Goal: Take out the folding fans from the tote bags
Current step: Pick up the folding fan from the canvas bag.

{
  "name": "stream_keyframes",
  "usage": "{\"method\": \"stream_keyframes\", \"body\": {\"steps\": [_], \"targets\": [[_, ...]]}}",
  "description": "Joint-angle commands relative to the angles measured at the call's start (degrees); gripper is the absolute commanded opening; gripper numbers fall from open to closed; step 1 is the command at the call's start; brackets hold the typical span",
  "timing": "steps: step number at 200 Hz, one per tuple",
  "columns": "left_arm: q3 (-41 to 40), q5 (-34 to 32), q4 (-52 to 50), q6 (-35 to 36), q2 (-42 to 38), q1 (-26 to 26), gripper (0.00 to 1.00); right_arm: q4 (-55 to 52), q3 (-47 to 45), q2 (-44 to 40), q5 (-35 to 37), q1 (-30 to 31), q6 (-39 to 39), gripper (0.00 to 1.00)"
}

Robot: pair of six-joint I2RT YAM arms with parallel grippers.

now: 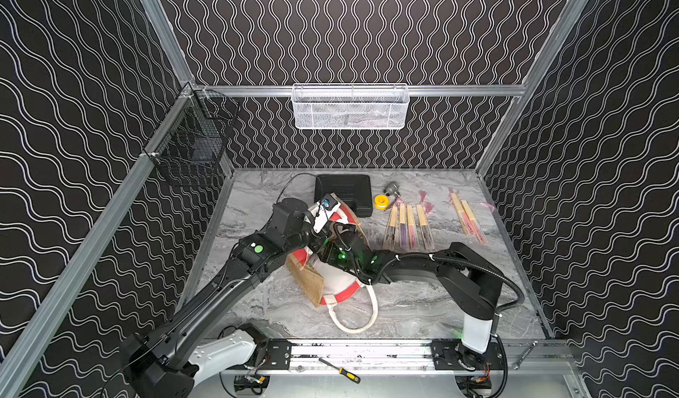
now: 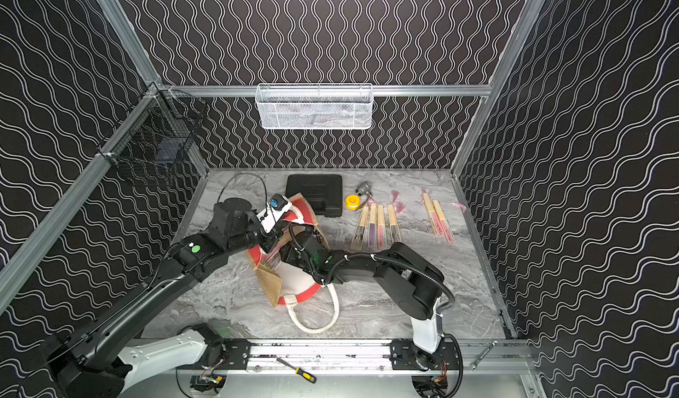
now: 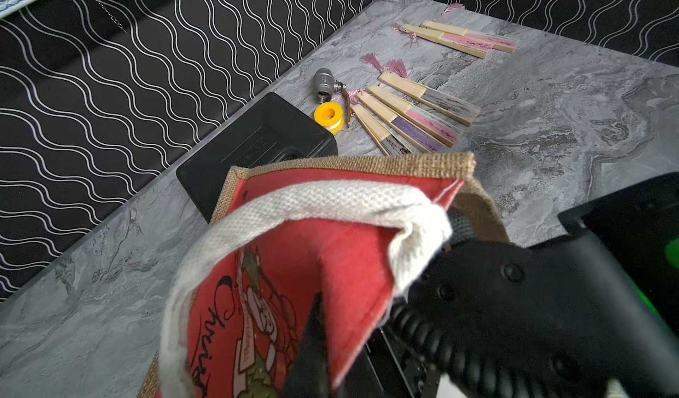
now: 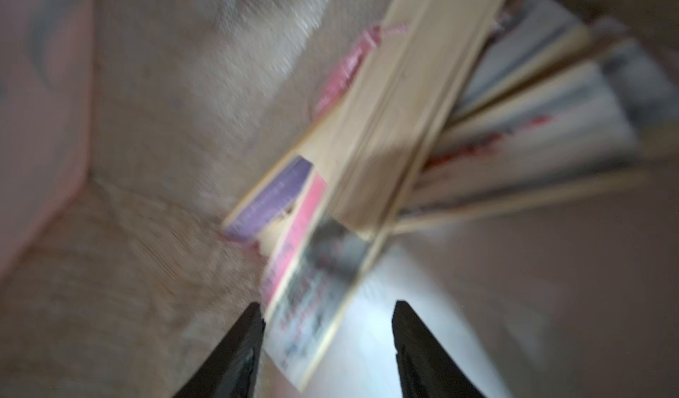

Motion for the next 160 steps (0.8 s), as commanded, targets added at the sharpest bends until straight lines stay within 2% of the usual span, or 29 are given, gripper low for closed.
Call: {"method": "stream_keyframes", "body": {"steps": [1,44,108,160], "targets": [[0.36,0.62,1.09,-0.78,0.25,-0.02,0.00,3.61,-0.32,1.27,-2.58,-0.30,5.36,0.58],[0.26,0.91,1.17,-0.77,0.33,0.03,0.00,9.98,-0.40,4.59,-7.86,-1.20,9.56,0.57],[0.23,0.86,1.24,-0.85,0.52,0.04,0.00,15.28,1.35,7.55,-12.04,-1.74,12.70,0.52],[-0.02,1.06,1.35,-0.70,0.53,0.00,0.00,17.03,1.60,9.57,-14.19,-2.24,14.47,0.36]]}}
